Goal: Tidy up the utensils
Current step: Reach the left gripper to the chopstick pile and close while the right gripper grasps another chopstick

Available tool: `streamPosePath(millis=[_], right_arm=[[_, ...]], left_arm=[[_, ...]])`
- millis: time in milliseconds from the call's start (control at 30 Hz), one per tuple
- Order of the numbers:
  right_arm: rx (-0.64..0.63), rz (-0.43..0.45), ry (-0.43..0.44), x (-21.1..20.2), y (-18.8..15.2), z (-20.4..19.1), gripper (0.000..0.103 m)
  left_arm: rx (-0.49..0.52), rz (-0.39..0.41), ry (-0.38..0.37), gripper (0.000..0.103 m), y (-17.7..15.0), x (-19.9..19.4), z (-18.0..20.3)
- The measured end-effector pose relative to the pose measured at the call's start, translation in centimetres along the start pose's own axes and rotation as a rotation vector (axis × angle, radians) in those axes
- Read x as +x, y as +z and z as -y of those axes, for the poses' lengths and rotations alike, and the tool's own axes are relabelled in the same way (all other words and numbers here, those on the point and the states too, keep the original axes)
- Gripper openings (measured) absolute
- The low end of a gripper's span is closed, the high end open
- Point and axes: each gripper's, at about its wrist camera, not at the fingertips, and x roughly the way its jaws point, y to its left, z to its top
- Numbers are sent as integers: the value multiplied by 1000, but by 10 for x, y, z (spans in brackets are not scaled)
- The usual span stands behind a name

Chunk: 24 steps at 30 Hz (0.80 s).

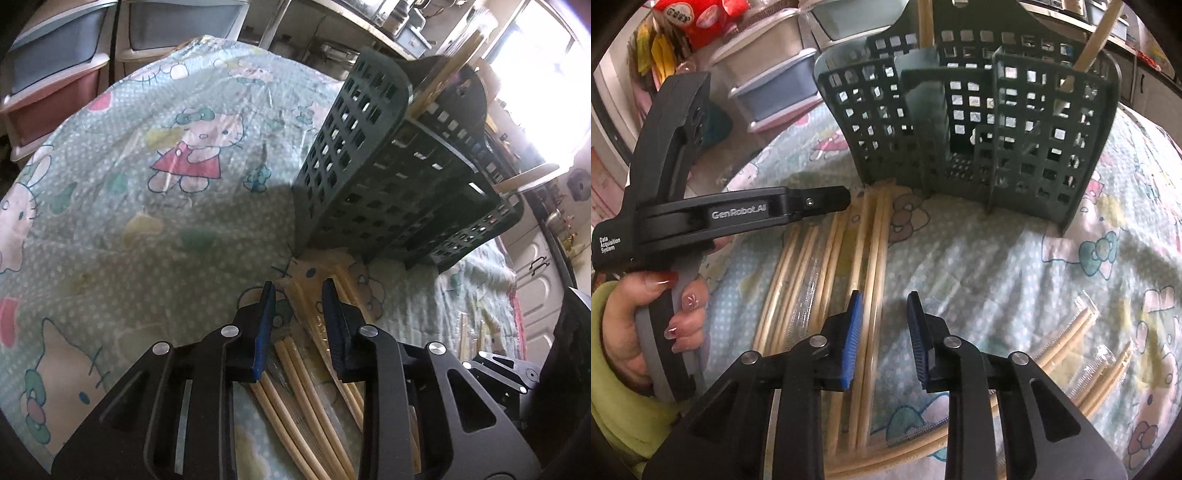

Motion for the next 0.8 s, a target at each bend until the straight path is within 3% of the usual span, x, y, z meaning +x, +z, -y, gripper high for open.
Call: streamPosePath(millis=[167,467,600,800], right_arm=[[-29,-9,-29,11,8,-7,24],[-54,-24,-87,34,28,-21,23],[-66,-23,-108,38,30,-21,14],[16,5,-32,28,27,-6,11]], left_arm=[[4,-6,8,20,2,5,0],[7,-12,-1,9,6,9,-2],[-4,-12,-25,6,7,8,-3],[-18,15,-74,5,9,-4,-5]])
